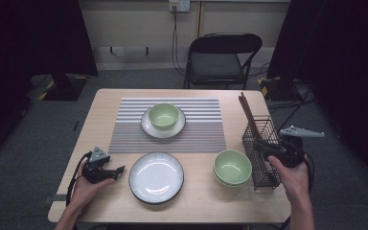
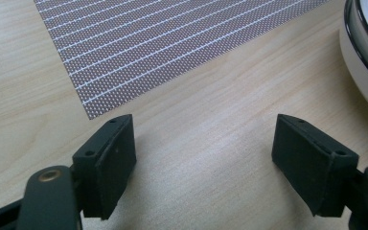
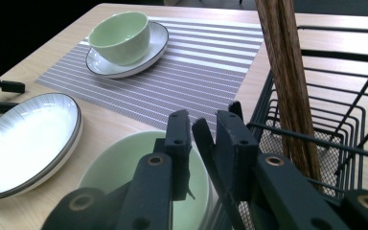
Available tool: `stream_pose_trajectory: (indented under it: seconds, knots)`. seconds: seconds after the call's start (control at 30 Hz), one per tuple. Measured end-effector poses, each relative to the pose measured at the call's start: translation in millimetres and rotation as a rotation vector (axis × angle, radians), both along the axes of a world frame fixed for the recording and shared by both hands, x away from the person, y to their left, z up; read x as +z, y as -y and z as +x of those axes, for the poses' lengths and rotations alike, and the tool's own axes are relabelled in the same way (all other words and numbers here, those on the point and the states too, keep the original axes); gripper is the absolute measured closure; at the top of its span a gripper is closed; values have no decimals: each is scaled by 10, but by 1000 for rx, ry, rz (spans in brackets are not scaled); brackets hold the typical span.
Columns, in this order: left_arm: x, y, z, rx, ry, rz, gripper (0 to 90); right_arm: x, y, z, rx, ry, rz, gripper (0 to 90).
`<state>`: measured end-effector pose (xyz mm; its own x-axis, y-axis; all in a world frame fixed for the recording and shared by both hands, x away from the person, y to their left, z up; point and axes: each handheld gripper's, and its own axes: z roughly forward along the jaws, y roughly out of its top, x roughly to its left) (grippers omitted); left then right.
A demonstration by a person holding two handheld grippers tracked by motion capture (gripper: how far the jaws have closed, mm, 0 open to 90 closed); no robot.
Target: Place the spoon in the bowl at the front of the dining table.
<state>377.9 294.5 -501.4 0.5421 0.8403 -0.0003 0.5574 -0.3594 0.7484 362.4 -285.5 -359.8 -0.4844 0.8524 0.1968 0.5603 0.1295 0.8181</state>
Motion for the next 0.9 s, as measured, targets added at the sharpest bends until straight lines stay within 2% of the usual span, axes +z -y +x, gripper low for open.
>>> stream_pose_trajectory:
  seconds: [0.43,0.67,0.9]
  knots:
    - [0,0,0,0,0,0,228,-93,29,-79,5,-30,-13,738]
    - [0,0,0,0,0,0,228,-108,1,-74,4,-39,-40,754]
    - [0,0,0,0,0,0,228,-95,-14,-81,2,-16,-53,814]
